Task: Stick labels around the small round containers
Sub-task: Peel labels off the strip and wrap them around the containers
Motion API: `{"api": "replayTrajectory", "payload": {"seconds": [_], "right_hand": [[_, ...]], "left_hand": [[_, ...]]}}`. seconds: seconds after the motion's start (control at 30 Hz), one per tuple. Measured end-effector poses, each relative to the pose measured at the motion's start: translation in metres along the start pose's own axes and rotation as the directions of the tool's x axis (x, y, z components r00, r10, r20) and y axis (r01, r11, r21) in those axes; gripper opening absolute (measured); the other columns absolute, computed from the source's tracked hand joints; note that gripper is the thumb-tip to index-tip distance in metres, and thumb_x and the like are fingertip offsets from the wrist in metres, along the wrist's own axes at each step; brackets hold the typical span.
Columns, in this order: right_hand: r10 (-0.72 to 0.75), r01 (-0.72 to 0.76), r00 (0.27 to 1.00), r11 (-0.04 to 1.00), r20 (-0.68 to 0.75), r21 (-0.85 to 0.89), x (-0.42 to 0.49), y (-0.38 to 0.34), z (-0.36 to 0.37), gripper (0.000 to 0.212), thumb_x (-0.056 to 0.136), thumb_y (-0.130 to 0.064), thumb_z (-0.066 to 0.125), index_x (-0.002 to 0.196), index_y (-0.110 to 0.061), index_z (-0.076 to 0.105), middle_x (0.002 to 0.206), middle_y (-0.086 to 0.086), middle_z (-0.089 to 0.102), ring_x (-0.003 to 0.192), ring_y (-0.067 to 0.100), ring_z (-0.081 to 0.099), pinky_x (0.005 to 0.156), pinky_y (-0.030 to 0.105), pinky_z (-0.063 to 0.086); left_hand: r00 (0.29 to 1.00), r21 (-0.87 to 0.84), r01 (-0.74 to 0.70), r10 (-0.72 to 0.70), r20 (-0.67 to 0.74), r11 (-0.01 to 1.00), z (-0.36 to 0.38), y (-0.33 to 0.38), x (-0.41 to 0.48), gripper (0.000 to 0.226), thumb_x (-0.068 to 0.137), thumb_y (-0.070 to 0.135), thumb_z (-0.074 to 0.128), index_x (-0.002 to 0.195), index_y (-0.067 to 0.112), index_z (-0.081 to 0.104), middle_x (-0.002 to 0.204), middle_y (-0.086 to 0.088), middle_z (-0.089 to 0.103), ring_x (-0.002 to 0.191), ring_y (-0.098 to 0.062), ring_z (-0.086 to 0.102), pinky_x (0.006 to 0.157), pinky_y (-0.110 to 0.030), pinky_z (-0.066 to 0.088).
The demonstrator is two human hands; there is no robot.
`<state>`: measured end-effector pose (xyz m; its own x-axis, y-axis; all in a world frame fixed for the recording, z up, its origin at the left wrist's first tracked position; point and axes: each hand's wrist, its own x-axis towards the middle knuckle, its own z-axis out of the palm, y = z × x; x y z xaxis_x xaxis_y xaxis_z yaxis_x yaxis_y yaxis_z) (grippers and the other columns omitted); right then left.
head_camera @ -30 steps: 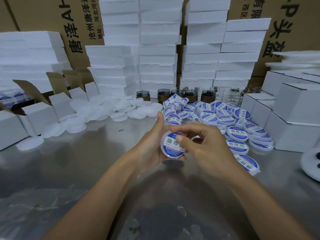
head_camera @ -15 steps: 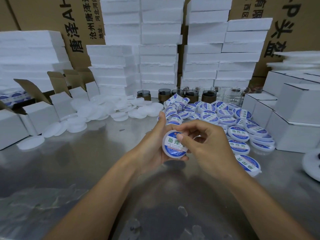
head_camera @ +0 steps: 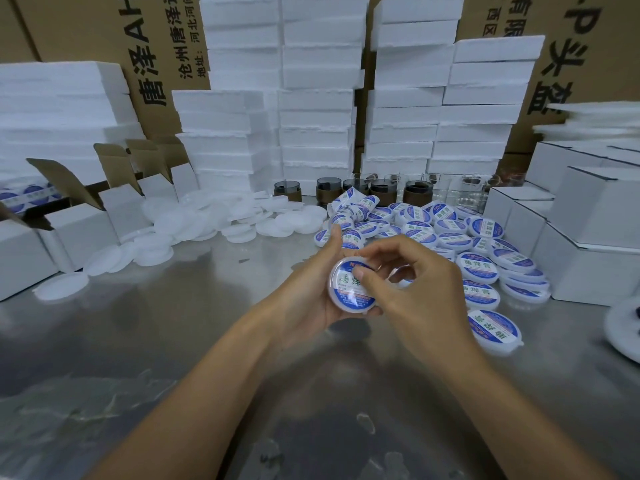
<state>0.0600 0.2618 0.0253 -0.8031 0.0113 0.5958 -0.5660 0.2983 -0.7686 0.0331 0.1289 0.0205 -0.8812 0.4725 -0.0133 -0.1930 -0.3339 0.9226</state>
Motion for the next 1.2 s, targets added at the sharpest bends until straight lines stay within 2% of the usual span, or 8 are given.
{"api": "replayTrajectory", "payload": {"seconds": [0.13,0.3,0.43,0.57,0.63,0.77,1.07,1.2], "right_hand": [[-0.039,0.037,0.998,0.998,-0.047,-0.055,0.001,0.001,-0.003,0.025,0.071,-0.009,0.076,0.088,-0.025,0.068,0.081,-0.013,0.067,0.074,0.003,0.057,0.068,0.013,0.043],[0.088,-0.083,0.991,0.995,-0.104,0.054,0.006,0.006,-0.004,0.026,0.077,-0.008,0.068,0.086,-0.032,0.064,0.082,-0.016,0.066,0.074,-0.003,0.058,0.066,0.013,0.046],[0.231,-0.196,0.959,0.96,-0.166,0.201,0.011,0.011,-0.006,0.02,0.085,-0.009,0.063,0.085,-0.029,0.062,0.079,-0.009,0.065,0.073,0.002,0.06,0.065,0.014,0.046],[0.328,-0.305,0.944,0.906,-0.031,0.294,0.011,0.008,-0.003,0.005,0.084,-0.02,0.064,0.088,-0.02,0.061,0.08,0.002,0.066,0.07,0.008,0.062,0.061,0.012,0.045],[0.331,-0.34,0.94,0.884,0.085,0.32,0.009,0.006,-0.001,0.012,0.081,-0.019,0.067,0.091,-0.014,0.061,0.07,0.002,0.064,0.057,0.001,0.059,0.053,0.008,0.043],[0.328,-0.373,0.925,0.877,0.19,0.304,0.006,0.006,0.002,0.014,0.08,-0.012,0.069,0.09,-0.01,0.06,0.064,0.003,0.063,0.05,0.002,0.057,0.051,0.009,0.043],[0.327,-0.362,0.932,0.864,0.155,0.351,0.006,0.006,0.002,0.006,0.088,-0.013,0.06,0.083,-0.01,0.061,0.06,0.001,0.065,0.048,0.006,0.057,0.049,0.009,0.042],[0.311,-0.316,0.948,0.888,0.071,0.334,0.008,0.009,0.001,0.008,0.088,-0.012,0.059,0.081,-0.013,0.058,0.054,-0.007,0.062,0.044,0.002,0.056,0.047,0.008,0.041]], "left_hand": [[0.992,0.006,-0.096,0.095,0.077,0.995,0.001,0.0,-0.006,0.021,0.083,0.019,0.063,0.101,0.01,0.067,0.101,-0.008,0.07,0.093,-0.021,0.068,0.074,-0.033,0.055],[0.985,0.099,-0.163,0.157,0.072,0.982,-0.001,-0.003,-0.007,0.05,0.067,-0.017,0.063,0.112,0.005,0.055,0.101,-0.014,0.066,0.092,-0.025,0.067,0.074,-0.03,0.056],[0.959,0.069,-0.265,0.27,-0.081,0.962,0.0,-0.001,-0.002,0.043,0.072,0.007,0.061,0.113,-0.005,0.054,0.09,-0.015,0.065,0.074,-0.024,0.067,0.064,-0.029,0.055],[0.908,0.068,-0.362,0.368,-0.198,0.93,-0.005,0.0,0.002,0.017,0.071,0.018,0.063,0.085,0.013,0.071,0.086,-0.01,0.071,0.077,-0.021,0.068,0.066,-0.032,0.058],[0.895,0.114,-0.385,0.401,-0.195,0.916,-0.005,0.0,0.002,0.02,0.073,0.02,0.063,0.09,0.012,0.069,0.093,-0.013,0.07,0.085,-0.024,0.066,0.077,-0.037,0.058],[0.907,0.083,-0.379,0.388,-0.165,0.922,-0.002,0.0,0.002,0.024,0.077,0.022,0.058,0.095,0.007,0.061,0.088,-0.012,0.068,0.082,-0.023,0.064,0.067,-0.032,0.058],[0.937,0.109,-0.307,0.32,-0.142,0.946,-0.001,0.0,0.002,0.031,0.079,0.029,0.056,0.102,0.008,0.06,0.094,-0.014,0.064,0.077,-0.023,0.062,0.067,-0.037,0.054],[0.916,0.374,-0.288,0.367,-0.16,0.882,0.0,-0.004,0.001,0.04,0.074,0.023,0.073,0.11,0.014,0.059,0.103,-0.013,0.068,0.089,-0.028,0.065,0.082,-0.047,0.054]]}}
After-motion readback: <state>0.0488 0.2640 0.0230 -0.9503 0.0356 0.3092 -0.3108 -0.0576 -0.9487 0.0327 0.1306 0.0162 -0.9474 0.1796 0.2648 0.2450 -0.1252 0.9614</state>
